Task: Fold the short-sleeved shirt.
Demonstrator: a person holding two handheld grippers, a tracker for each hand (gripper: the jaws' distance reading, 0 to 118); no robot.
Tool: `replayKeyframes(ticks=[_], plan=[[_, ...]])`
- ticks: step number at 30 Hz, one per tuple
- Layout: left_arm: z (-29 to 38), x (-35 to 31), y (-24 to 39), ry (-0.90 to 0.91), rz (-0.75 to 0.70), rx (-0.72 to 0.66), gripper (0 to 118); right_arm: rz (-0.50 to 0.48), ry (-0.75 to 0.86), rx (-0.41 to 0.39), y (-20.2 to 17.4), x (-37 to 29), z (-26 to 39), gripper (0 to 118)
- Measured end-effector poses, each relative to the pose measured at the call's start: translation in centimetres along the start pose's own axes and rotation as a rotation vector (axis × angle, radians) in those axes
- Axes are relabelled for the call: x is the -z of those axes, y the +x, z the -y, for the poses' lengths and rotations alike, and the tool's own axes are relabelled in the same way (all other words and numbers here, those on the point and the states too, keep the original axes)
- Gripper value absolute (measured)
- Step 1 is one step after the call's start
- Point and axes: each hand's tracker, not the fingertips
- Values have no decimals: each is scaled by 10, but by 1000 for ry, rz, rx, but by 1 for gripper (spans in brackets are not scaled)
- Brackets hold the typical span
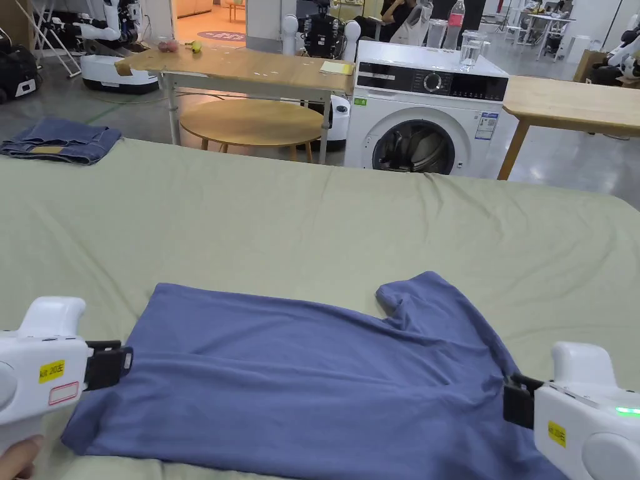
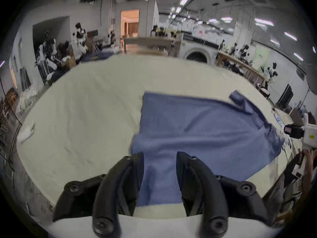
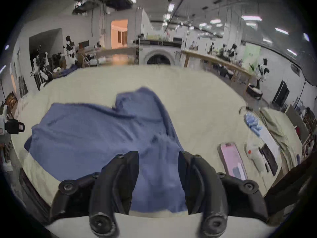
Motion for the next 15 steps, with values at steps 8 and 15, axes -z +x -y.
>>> replayKeyframes(ticks=[8, 15], plan=[[-11, -3, 51, 218, -41, 105, 0, -45, 165, 28, -42, 2, -19, 0], [-46, 30, 38, 182, -28, 50, 0, -99, 192, 19, -68, 18, -33, 0]])
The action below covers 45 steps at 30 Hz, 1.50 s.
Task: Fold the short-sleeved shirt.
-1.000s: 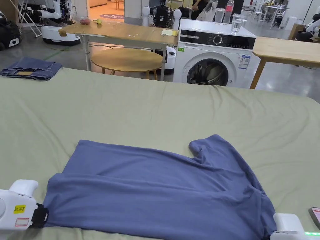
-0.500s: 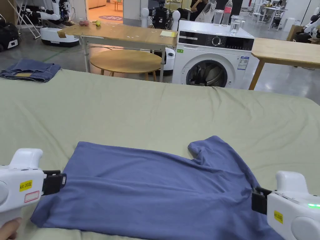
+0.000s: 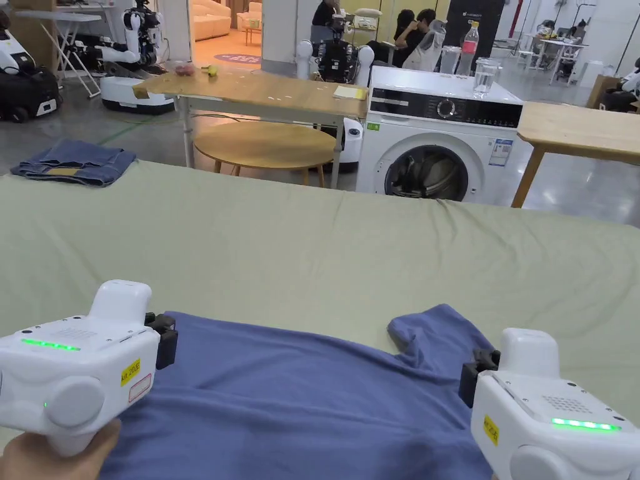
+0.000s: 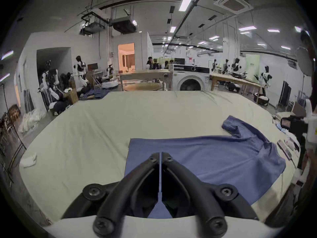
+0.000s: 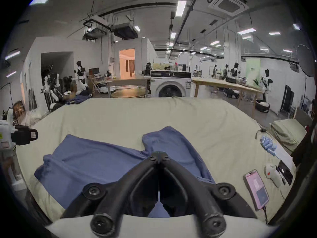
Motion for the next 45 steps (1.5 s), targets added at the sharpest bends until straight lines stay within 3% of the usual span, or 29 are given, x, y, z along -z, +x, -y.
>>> replayKeyframes(ticks=[11, 12, 14, 18, 22, 26, 29, 31, 33, 41, 43, 45], plan=[[-66, 145, -82, -378, 62, -93, 0, -17, -84, -51, -4, 41, 2, 0], [-69, 157, -88, -402, 86, -105, 9, -17, -96, -52, -2, 44, 3, 0], [-69, 180, -95, -463, 82, -159, 38, -4, -114, -54, 1, 49, 6, 0], [-66, 214, -91, -560, 64, -125, 51, 16, -146, -57, 9, 58, 12, 0], [-46, 244, -83, -683, 3, -22, 51, 38, -175, -54, 16, 67, 18, 0], [-45, 240, -76, -615, 5, -32, 51, 48, -196, -52, 21, 71, 22, 0], [-43, 240, -72, -589, -14, 47, 44, 47, -211, -42, 23, 76, 23, 0], [-43, 238, -72, -571, -14, 65, 26, 47, -223, -34, 25, 79, 24, 0], [-45, 237, -72, -559, -14, 61, 0, 53, -235, -24, 29, 83, 22, 0], [-51, 207, -81, -466, 44, 19, 0, 53, -319, 33, 77, 119, -25, 1], [-53, 195, -81, -443, 51, 13, 0, 66, -374, 42, 93, 140, -42, 22], [-55, 185, -83, -422, 57, -4, 0, 71, -429, 49, 108, 167, -55, 53]])
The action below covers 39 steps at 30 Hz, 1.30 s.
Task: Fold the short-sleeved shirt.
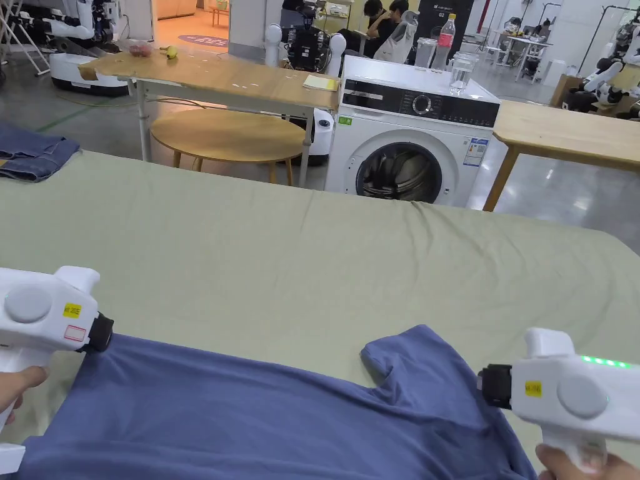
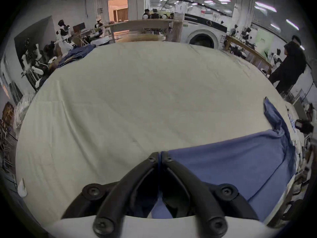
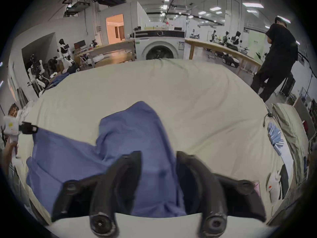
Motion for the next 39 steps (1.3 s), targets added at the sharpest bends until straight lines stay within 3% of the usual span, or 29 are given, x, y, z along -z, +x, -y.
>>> replayKeyframes(ticks=[1, 10, 12, 14, 16, 20, 23, 39], plan=[[1, -4, -1, 6, 10, -8, 0, -10, -34, -2, 4, 12, -11, 56], [8, -12, -3, 8, 14, -49, 0, -40, -287, -31, 16, 100, -35, 53], [8, -11, -4, 3, 12, -53, 0, -50, -310, -36, 17, 110, -33, 31], [10, -10, -2, -3, 7, -50, 0, -39, -302, -33, 16, 112, -30, 26], [11, -9, -2, -9, 2, -48, 0, -26, -278, -56, 10, 110, -29, 0], [14, -7, 0, -15, -5, -52, 0, -9, -251, -103, -1, 105, -25, 0], [17, -14, -1, -4, 0, -65, 0, -22, -174, -27, 6, 86, -24, 0], [74, -137, -7, 182, 69, -98, 0, -68, 91, -25, 36, -102, 36, 0]])
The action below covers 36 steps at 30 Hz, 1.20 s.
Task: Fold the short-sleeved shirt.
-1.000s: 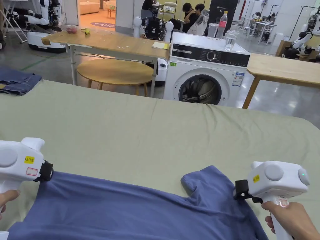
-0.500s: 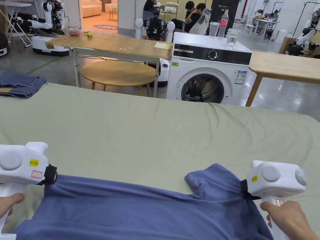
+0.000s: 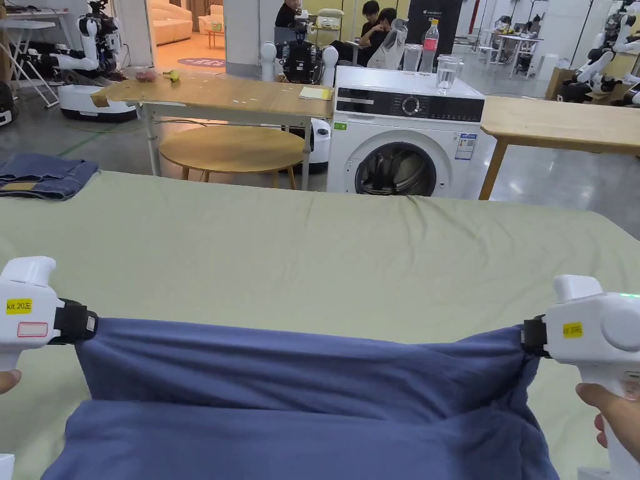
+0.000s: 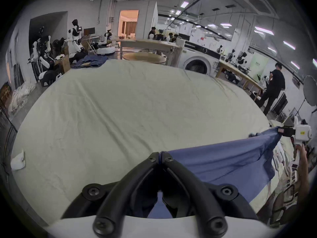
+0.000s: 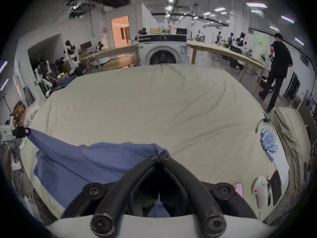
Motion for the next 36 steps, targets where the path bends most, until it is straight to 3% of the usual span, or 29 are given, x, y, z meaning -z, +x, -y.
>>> replayKeyframes(ticks=[13, 20, 30, 31, 32, 33, 34, 36], plan=[[99, -53, -12, -54, 38, 3, 0, 9, -18, -38, 2, -87, 117, 0], [154, -33, -13, -197, 10, 28, 0, 77, -202, -105, 7, -51, 171, 0], [163, -7, -6, -249, -59, 44, 0, 99, -250, -109, 1, -13, 183, 0], [161, -9, -6, -253, -60, 36, 0, 101, -251, -114, 0, -14, 180, 4], [156, -12, -5, -261, -60, 20, 5, 107, -261, -122, 0, -18, 176, 18], [151, -16, -4, -254, -59, 8, 23, 116, -250, -117, 0, -25, 172, 39], [147, -20, -1, -234, -68, 4, 35, 141, -222, -112, -2, -32, 168, 48], [137, -29, 4, -169, -64, 2, 40, 180, -150, -114, -4, -46, 156, 52]])
